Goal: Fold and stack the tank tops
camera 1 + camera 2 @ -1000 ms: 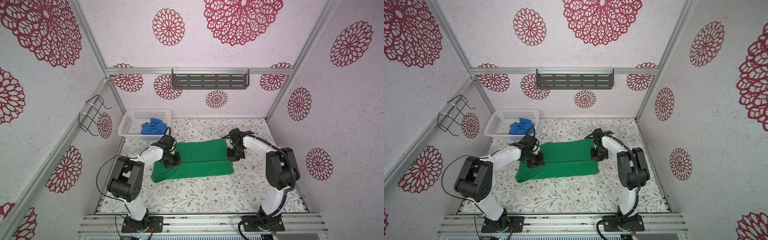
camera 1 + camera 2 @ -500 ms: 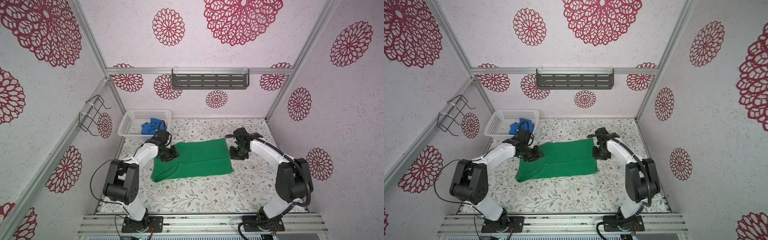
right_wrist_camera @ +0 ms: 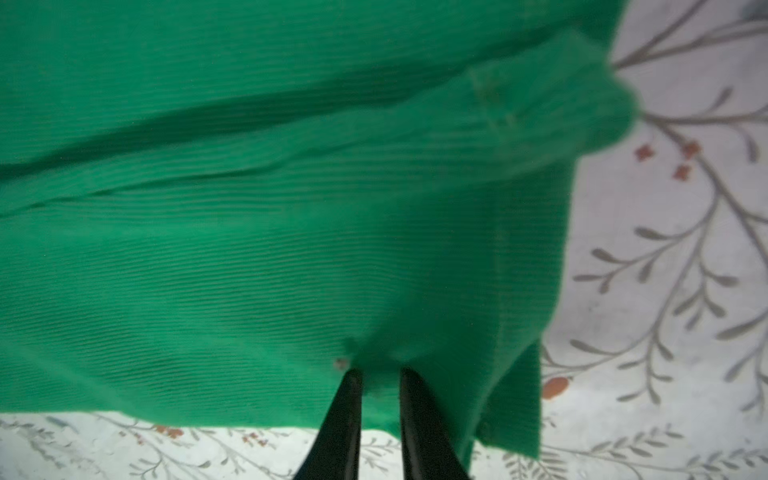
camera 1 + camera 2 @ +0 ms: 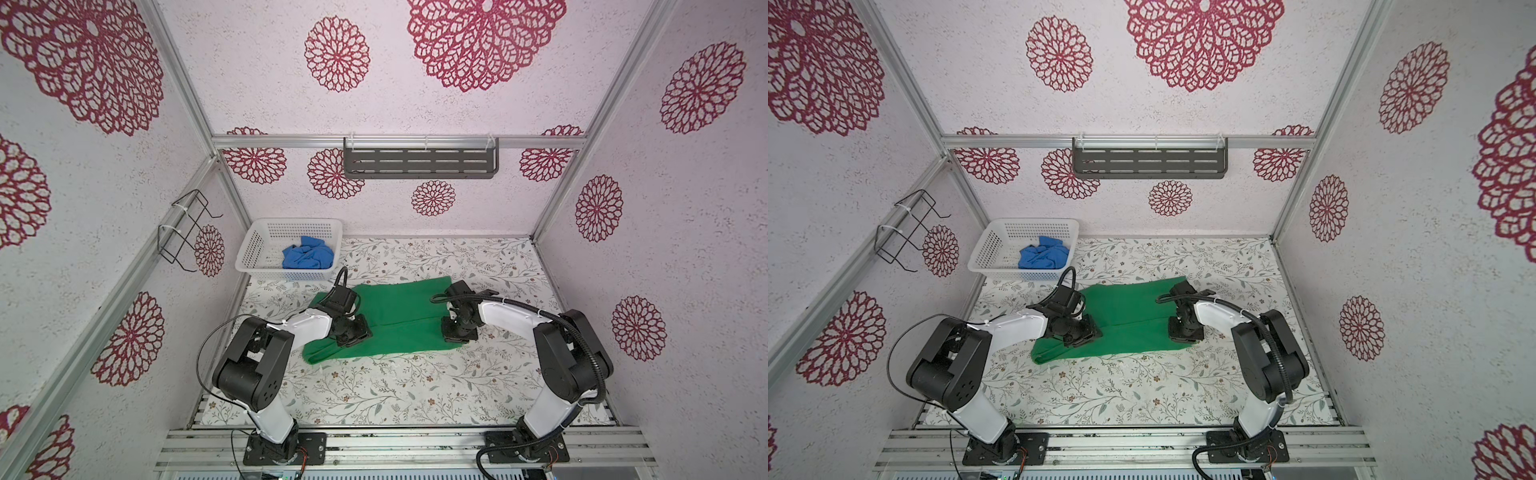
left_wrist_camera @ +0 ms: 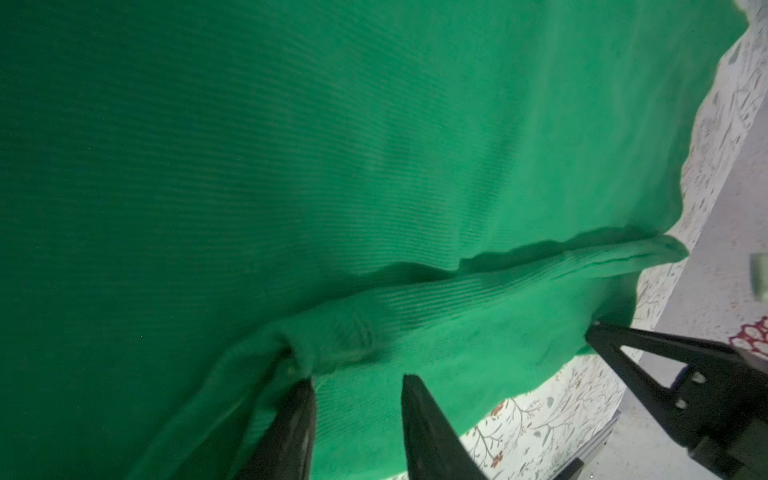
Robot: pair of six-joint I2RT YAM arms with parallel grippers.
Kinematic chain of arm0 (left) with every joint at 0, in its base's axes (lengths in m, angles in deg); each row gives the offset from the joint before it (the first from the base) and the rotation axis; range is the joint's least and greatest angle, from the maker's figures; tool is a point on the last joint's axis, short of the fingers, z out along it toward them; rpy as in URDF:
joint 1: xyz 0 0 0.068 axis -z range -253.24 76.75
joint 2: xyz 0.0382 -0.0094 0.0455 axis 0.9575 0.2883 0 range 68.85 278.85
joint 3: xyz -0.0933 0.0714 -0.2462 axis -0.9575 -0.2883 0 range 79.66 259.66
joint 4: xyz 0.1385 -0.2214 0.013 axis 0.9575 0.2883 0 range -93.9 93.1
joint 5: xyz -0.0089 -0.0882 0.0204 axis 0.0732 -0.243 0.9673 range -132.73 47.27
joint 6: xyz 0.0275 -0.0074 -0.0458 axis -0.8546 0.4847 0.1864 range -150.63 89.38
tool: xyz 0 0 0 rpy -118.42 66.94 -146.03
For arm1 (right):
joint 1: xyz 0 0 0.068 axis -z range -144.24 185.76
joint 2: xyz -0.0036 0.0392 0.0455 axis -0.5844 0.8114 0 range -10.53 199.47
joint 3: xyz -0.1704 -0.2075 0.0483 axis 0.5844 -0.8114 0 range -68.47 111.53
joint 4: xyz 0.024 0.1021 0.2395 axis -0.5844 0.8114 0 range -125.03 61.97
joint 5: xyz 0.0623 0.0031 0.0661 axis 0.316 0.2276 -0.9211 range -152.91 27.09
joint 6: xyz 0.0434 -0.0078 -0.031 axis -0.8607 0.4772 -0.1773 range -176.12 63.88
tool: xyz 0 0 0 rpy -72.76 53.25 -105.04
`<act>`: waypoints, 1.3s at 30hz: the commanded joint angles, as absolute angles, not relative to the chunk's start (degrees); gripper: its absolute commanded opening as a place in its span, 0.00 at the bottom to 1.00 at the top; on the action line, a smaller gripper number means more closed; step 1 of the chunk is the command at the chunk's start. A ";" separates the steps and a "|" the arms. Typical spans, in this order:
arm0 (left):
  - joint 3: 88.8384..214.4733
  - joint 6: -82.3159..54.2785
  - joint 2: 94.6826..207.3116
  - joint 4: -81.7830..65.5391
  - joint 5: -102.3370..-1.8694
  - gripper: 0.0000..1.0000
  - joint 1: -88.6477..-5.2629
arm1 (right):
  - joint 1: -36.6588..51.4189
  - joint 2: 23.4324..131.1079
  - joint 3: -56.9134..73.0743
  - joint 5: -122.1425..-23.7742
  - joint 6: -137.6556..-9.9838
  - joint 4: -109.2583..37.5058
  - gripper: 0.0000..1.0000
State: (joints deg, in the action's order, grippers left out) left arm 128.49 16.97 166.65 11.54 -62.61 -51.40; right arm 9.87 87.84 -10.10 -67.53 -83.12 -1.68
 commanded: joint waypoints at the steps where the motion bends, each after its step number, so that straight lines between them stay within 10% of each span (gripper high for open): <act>1: 124.33 18.45 171.47 7.25 -59.89 0.35 -52.58 | 12.45 85.69 -12.59 -61.68 -81.79 -0.47 0.20; 17: 123.34 17.90 177.25 4.69 -59.25 0.32 -53.30 | 23.27 76.07 -15.97 -60.21 -76.95 3.24 0.26; 39: 114.30 14.94 161.01 19.18 -57.47 0.36 -51.27 | 12.65 80.24 -18.08 -69.10 -84.00 -6.81 0.24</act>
State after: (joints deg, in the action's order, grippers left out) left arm 118.70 14.48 159.81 4.74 -61.26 -52.12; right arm 12.89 80.80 -17.19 -70.44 -82.62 -6.99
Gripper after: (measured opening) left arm 0.361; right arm 0.246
